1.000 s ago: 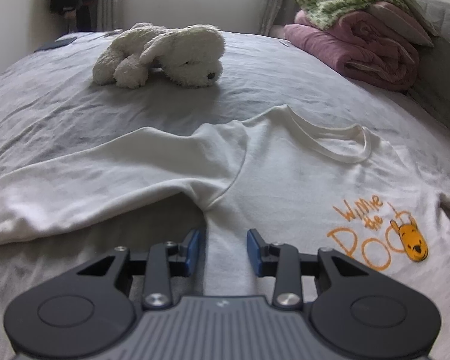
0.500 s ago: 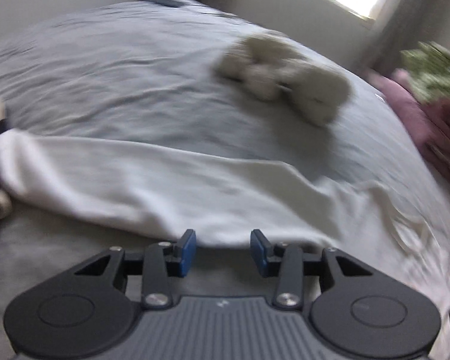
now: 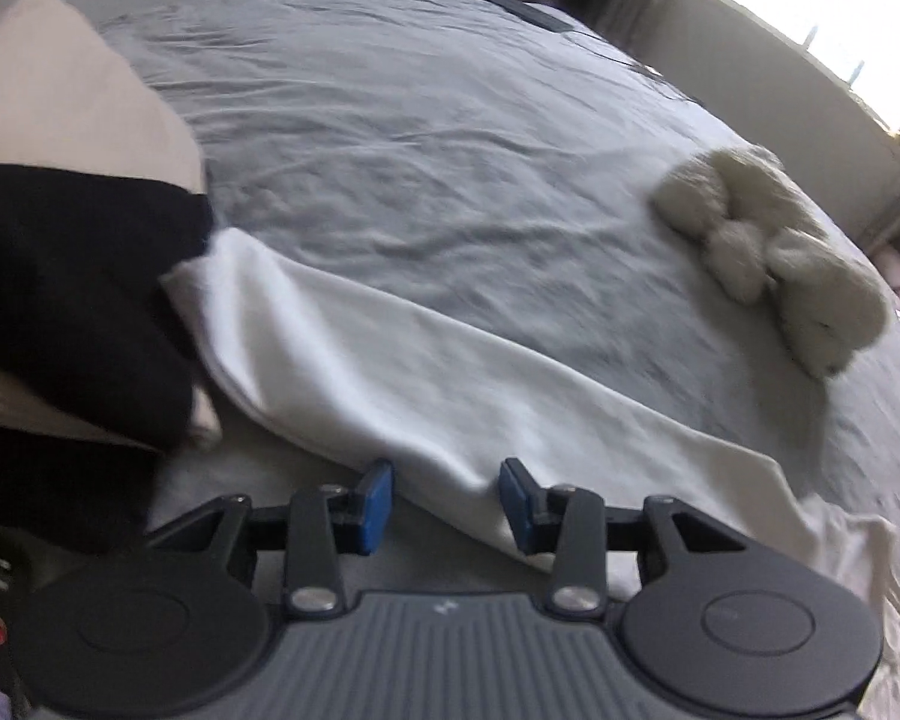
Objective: Fold clothes
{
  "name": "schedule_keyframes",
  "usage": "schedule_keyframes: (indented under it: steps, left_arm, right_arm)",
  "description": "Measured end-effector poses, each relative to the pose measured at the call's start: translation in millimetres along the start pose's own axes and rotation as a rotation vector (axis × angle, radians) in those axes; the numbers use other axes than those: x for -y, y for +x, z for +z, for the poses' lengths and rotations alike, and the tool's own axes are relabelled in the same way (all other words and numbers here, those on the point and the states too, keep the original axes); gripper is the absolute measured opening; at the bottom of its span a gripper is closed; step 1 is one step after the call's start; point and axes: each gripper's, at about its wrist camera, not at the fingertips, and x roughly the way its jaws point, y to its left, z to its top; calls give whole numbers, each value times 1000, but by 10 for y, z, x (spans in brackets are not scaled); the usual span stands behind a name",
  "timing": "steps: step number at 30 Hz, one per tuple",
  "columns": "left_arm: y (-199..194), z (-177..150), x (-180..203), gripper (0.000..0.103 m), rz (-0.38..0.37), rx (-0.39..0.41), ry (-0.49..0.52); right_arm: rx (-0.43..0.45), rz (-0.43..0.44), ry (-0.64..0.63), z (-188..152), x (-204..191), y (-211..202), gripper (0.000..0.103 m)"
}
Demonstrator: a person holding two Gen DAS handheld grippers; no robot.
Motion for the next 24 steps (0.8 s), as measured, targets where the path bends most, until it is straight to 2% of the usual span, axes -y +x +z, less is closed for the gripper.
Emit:
schedule_keyframes:
  steps: [5,17,18,20,21,24]
  left_arm:
    - [-12,79,-138,36,93,31,-39]
    - [33,141,-254,37,114,49,-82]
    - [38,140,-246,33,118,58,-82]
    - [45,137,-220,19,120,76,-69]
    - [48,137,-203,7,103,79,-57]
    - [4,154,-217,6,56,96,-88]
  right_arm:
    - [2,13,13,3,-16,-22,61]
    - [-1,45,16,0,-120,9,61]
    - [1,50,18,3,-128,6,61]
    - [5,64,27,4,-126,-2,61]
    - [6,72,35,3,-119,-4,61]
    - [6,96,67,6,-88,-11,61]
